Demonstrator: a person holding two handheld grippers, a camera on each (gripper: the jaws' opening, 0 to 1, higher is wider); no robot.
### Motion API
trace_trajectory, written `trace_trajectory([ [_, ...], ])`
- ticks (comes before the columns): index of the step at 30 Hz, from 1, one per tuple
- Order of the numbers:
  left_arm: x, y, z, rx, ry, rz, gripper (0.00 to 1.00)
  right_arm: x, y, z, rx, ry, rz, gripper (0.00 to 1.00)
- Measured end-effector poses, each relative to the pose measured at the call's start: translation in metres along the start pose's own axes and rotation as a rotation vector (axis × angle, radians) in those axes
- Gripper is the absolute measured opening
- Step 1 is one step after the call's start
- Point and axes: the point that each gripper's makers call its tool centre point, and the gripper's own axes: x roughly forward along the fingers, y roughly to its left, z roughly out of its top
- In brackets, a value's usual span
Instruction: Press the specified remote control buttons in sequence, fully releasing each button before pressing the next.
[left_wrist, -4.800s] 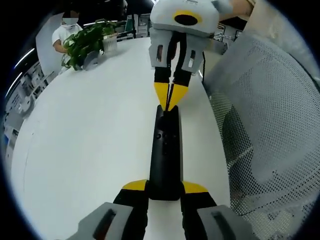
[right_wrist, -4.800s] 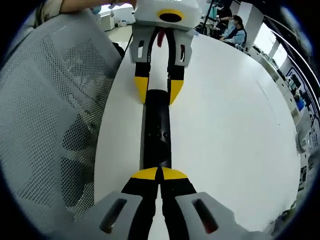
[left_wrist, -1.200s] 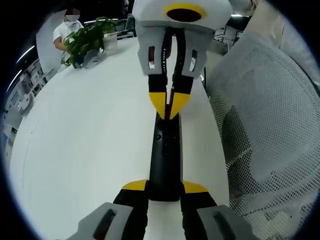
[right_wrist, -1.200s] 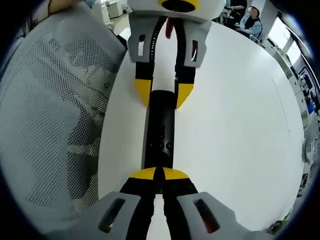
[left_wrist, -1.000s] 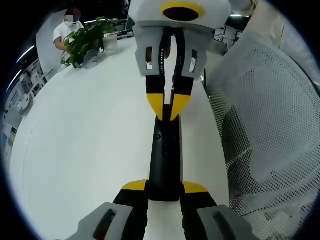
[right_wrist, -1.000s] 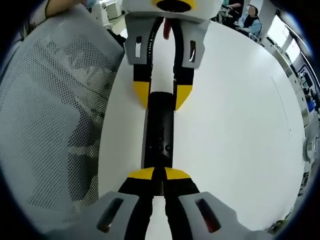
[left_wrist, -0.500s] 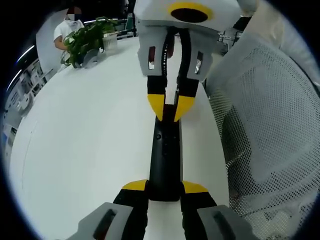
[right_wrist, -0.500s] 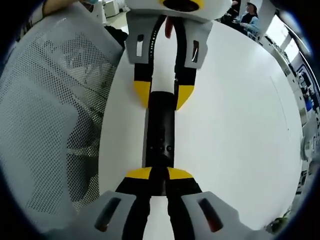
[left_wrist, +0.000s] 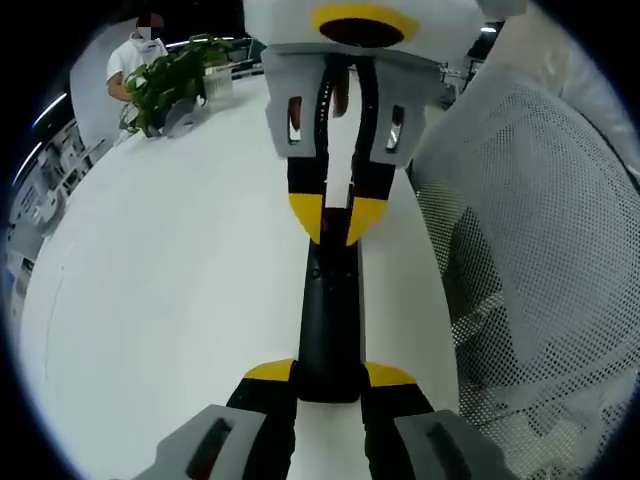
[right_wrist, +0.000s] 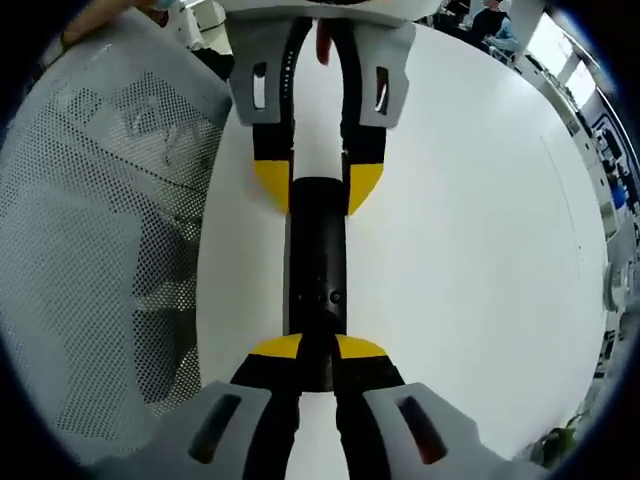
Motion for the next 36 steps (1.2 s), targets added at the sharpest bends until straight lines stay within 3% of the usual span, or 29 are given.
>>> trace_trajectory([
  [3, 0.0003, 0.0002, 0.0001, 0.007, 0.011, 0.002, 0.25, 0.0012, 0.0006, 0.0013, -0.027, 0.036, -0.005, 0.09],
  [8, -0.0001, 0.0008, -0.0003, 0.0, 0.001, 0.001, 0.25, -0.0008, -0.0021, -0.0008, 0.062, -0.017, 0.006, 0.09],
  [27, -0.0003, 0.0003, -0.0002, 0.001, 0.0, -0.002, 0.25, -0.0011, -0.0025, 0.0049, 0.045, -0.017, 0.019, 0.07],
  [30, -0.0003, 0.0002, -0.0001, 0.003, 0.002, -0.001, 0.25, 0.0005, -0.0017, 0.0055, 0.03, 0.013, 0.015, 0.07],
  [34, -0.0004, 0.0, -0.0002, 0.002, -0.005, -0.002, 0.25, 0.0024, -0.0009, 0.0056, -0.104, 0.118, -0.026, 0.08],
  [36, -0.0003, 0.0, -0.0002, 0.003, -0.005, -0.002, 0.25, 0.004, -0.0016, 0.006, -0.064, 0.122, -0.012, 0.08],
])
